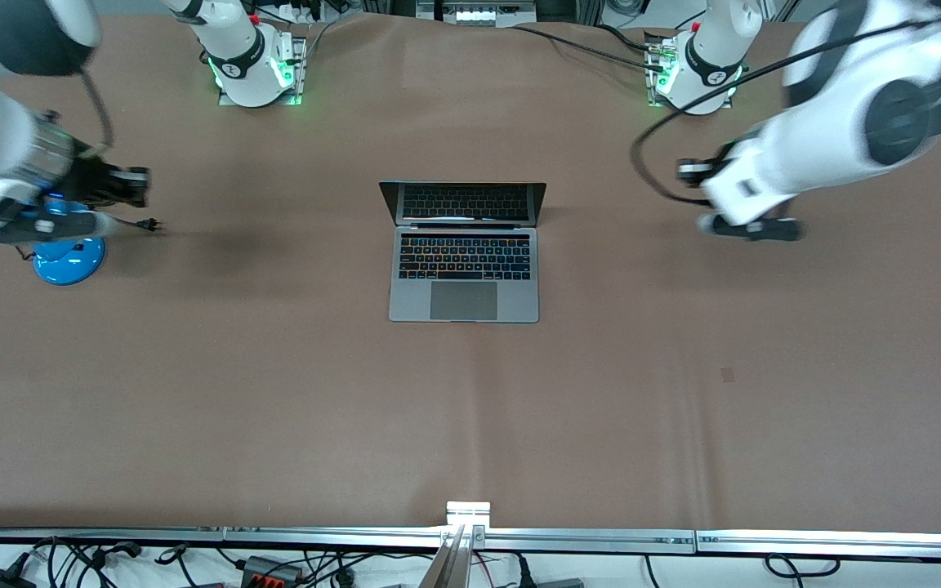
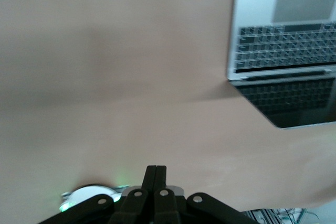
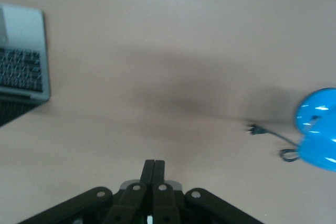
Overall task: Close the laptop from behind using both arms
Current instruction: 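Move the left gripper and the right gripper toward the laptop lid's top edge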
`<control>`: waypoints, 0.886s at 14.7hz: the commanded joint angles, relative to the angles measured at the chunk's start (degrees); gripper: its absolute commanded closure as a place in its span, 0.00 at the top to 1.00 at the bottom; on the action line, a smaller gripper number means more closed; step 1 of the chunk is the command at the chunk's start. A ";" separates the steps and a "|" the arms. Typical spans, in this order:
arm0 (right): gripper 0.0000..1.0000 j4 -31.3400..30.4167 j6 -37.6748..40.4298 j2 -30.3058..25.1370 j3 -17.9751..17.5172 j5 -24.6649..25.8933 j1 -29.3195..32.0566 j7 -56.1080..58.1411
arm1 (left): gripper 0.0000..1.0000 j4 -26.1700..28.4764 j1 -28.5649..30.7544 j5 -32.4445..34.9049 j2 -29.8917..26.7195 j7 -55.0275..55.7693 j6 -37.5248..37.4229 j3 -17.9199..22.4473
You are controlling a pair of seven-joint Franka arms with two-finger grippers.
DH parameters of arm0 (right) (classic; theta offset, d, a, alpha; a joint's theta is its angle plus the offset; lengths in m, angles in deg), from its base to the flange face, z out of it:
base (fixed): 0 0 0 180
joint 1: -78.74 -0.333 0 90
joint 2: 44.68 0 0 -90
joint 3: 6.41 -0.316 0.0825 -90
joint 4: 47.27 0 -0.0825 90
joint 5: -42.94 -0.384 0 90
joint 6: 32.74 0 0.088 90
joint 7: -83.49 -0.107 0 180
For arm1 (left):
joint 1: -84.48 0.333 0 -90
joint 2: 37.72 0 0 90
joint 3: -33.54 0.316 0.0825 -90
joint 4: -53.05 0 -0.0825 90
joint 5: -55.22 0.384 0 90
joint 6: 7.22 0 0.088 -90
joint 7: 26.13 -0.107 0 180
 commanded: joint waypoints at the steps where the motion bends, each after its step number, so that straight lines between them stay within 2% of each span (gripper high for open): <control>1: 0.00 -5.88 1.15 -0.55 0.34 -6.67 -4.75 0.33 | 0.00 14.67 0.84 -6.00 -7.58 0.44 8.60 -4.56; 3: 0.00 -9.49 0.71 -0.38 0.34 -12.13 -9.14 0.24 | 0.00 22.07 0.75 -10.93 -12.43 0.44 12.75 -8.41; 6: 0.00 -14.24 -3.41 -0.47 0.34 -16.54 -17.40 -0.64 | 0.00 22.98 0.66 -14.10 -12.62 6.21 15.82 -15.53; 8: 0.00 -17.84 -9.98 -0.47 0.34 -17.95 -22.76 -3.61 | 0.00 25.34 0.84 -14.11 -10.79 10.10 24.59 -22.74; 11: 0.00 -19.26 -18.35 2.24 0.34 -18.13 -32.17 -13.27 | 0.00 25.00 0.84 -14.11 -5.07 10.37 31.90 -23.73; 13: 0.00 -19.88 -20.38 3.13 0.34 -18.13 -32.37 -13.82 | 0.00 24.65 0.57 -14.11 -1.48 11.42 37.08 -23.73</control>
